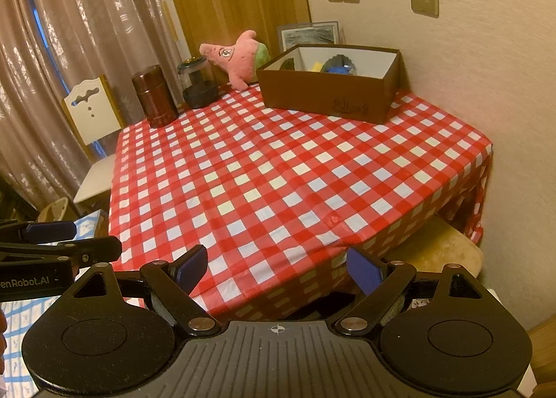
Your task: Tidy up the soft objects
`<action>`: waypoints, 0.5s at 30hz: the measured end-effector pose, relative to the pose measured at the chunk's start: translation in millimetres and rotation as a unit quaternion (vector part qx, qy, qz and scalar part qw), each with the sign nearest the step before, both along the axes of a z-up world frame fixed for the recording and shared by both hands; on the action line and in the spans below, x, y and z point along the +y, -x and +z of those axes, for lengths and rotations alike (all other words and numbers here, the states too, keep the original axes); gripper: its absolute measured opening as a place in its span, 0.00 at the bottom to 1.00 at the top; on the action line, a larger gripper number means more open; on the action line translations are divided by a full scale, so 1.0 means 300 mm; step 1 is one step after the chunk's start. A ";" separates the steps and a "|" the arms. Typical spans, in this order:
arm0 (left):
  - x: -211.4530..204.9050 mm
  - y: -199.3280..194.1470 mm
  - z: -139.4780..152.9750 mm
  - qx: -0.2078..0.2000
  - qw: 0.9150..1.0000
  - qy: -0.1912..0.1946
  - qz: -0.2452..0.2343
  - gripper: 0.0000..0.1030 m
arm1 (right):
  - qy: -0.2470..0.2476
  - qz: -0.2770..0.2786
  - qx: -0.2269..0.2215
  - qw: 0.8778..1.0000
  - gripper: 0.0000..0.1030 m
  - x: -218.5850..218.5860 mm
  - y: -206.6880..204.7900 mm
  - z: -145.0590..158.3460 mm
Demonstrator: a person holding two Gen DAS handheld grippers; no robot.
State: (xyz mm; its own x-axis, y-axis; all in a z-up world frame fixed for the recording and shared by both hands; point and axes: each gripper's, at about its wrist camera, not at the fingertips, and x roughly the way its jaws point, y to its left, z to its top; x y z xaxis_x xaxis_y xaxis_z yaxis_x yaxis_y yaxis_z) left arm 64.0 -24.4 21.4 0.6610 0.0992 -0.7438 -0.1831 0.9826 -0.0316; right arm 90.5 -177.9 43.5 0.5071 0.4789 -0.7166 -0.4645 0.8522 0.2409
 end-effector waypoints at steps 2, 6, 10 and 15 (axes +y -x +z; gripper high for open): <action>0.000 0.002 0.000 0.000 1.000 0.000 0.000 0.71 | 0.000 0.000 0.000 1.000 0.84 0.000 0.000 0.000; 0.000 0.000 0.000 0.000 1.000 0.000 0.000 0.71 | 0.000 0.000 0.000 1.000 0.84 0.000 0.000 -0.001; 0.000 0.003 -0.001 0.000 1.000 0.000 0.000 0.71 | 0.000 0.000 0.000 1.000 0.84 0.000 0.000 -0.001; -0.001 0.002 -0.001 -0.001 1.000 -0.001 -0.001 0.71 | 0.000 0.000 0.000 1.000 0.84 0.000 0.001 -0.001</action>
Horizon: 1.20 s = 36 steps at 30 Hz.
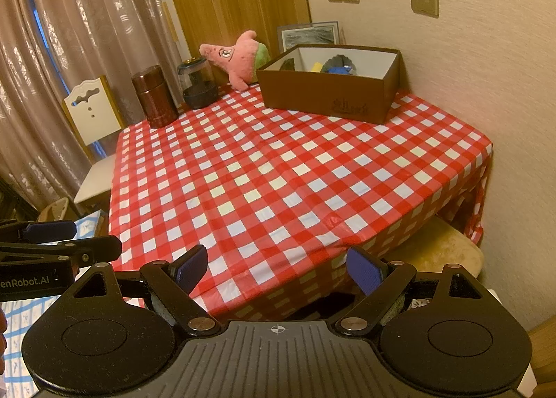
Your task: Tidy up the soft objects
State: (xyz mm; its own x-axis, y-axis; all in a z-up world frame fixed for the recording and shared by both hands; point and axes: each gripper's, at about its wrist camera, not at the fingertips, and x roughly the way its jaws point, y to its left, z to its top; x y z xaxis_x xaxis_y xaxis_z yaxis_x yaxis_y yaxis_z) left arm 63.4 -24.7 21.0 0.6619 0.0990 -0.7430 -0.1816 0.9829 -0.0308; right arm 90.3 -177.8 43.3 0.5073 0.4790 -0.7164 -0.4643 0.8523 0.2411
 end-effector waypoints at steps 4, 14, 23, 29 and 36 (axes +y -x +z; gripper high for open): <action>-0.001 0.001 -0.001 0.000 1.000 0.000 0.000 0.71 | 0.000 0.000 0.000 1.000 0.84 -0.003 -0.001 0.000; -0.005 -0.001 -0.002 -0.001 1.000 0.000 0.001 0.71 | 0.000 0.001 0.000 1.000 0.84 -0.007 -0.005 -0.001; -0.004 -0.001 -0.004 -0.001 1.000 -0.001 0.000 0.71 | 0.000 0.002 0.000 1.000 0.84 -0.009 -0.006 -0.002; -0.004 -0.002 -0.006 -0.001 1.000 -0.001 0.001 0.71 | 0.000 0.001 0.000 1.000 0.84 -0.005 -0.005 -0.003; -0.003 -0.005 -0.008 -0.001 1.000 0.000 0.000 0.71 | 0.000 0.001 -0.001 1.000 0.84 -0.008 -0.009 -0.004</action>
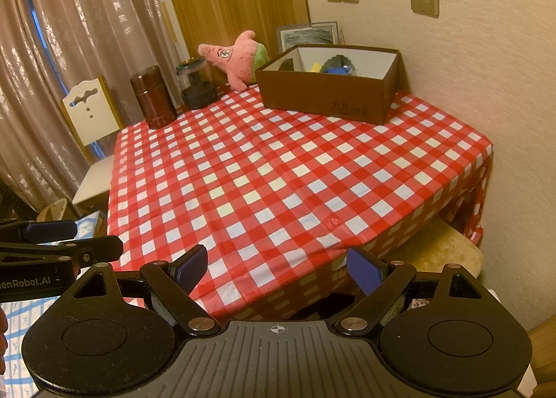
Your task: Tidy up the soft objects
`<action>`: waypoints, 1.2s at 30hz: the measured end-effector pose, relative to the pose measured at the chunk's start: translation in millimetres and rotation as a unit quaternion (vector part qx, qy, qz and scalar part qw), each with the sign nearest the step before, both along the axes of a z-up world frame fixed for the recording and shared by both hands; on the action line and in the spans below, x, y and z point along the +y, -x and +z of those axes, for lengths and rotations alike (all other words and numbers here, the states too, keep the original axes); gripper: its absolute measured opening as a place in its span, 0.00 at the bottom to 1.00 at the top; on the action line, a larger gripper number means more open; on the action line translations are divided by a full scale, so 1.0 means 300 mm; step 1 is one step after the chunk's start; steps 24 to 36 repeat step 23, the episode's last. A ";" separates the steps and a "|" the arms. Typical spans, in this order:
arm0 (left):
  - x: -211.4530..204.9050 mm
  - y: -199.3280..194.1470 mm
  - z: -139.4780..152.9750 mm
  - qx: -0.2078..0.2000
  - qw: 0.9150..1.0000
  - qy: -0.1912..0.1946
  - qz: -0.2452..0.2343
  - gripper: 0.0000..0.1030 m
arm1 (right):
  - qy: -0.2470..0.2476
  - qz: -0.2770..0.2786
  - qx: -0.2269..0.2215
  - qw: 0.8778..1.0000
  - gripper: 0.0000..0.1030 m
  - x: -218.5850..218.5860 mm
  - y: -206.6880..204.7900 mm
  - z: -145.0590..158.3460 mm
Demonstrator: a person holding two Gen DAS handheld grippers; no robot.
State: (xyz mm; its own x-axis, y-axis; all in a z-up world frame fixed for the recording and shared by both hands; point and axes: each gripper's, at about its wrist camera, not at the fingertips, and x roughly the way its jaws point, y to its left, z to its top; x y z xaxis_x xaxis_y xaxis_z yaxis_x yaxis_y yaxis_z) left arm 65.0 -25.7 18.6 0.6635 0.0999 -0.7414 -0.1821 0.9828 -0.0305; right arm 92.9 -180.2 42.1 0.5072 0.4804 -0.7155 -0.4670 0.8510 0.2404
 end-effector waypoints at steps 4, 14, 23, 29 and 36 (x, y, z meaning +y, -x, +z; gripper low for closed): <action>0.002 -0.001 -0.001 0.000 1.000 0.000 0.001 0.71 | 0.001 0.000 0.001 1.000 0.84 0.001 -0.002 -0.001; 0.000 -0.008 -0.004 -0.001 1.000 -0.001 0.001 0.71 | 0.000 0.000 0.001 1.000 0.84 -0.007 -0.016 0.001; -0.009 -0.021 0.001 -0.002 1.000 -0.001 0.000 0.71 | 0.001 0.002 0.001 1.000 0.84 -0.006 -0.020 -0.001; -0.009 -0.021 0.001 -0.002 1.000 -0.001 0.000 0.71 | 0.001 0.002 0.001 1.000 0.84 -0.006 -0.020 -0.001; -0.009 -0.021 0.001 -0.002 1.000 -0.001 0.000 0.71 | 0.001 0.002 0.001 1.000 0.84 -0.006 -0.020 -0.001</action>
